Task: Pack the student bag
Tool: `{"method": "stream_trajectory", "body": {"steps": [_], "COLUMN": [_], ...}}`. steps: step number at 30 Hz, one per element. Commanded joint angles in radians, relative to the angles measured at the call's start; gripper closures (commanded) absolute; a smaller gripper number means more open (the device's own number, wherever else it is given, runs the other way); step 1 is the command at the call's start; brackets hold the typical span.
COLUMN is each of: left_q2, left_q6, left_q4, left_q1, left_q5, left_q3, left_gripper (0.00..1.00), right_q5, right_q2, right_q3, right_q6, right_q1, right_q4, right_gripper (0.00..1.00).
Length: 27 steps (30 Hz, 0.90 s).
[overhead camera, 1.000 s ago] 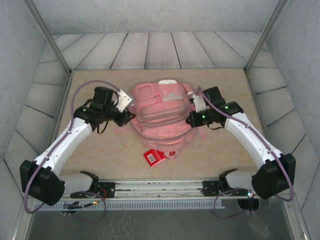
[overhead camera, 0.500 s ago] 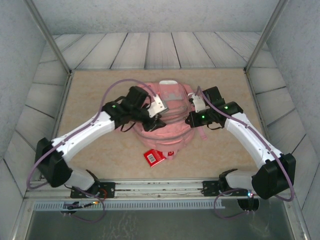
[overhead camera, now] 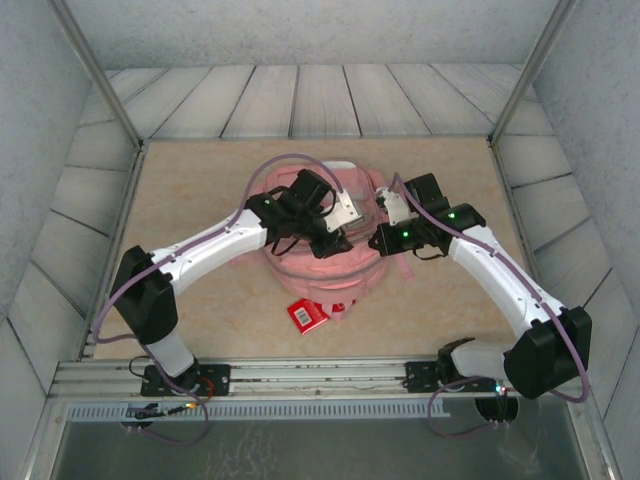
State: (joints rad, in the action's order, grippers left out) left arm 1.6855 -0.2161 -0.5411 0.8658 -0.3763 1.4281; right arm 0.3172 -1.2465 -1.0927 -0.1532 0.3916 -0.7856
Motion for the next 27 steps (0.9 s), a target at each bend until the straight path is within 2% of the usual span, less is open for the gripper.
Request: {"method": "stream_trajectory", "body": {"steps": [1,7,14,20,27], "left_q2": [0.021,0.038,-0.034,-0.195,-0.365], "left_q6": [0.037,0.099,0.133,0.156,0.174], "left_q4": [-0.003,-0.032,-0.048,-0.027,-0.057], "left_q1": [0.016,0.02,0.017,-0.042,-0.191], "left_q5": [0.118,0.193,0.308,0.344,0.327], "left_q3": [0.007,0.019,-0.042,-0.174,-0.298], "left_gripper": [0.62,0.84,1.0,1.0,1.0], "right_q5": [0.056,0.053,-0.048,-0.149,-0.155], "right_q2": [0.036,0.047,0.048,0.01,0.018], "right_q3": [-0.019,0.003,0.036,0.042,0.064], "right_q6": [0.018,0.02,0.007,-0.006,-0.023], "right_q1": [0.007,0.006,0.007,-0.026,-0.074], "right_q4": [0.044,0.062,0.084,0.074,0.099], "right_gripper": [1.0,1.0,1.0,1.0,1.0]}}
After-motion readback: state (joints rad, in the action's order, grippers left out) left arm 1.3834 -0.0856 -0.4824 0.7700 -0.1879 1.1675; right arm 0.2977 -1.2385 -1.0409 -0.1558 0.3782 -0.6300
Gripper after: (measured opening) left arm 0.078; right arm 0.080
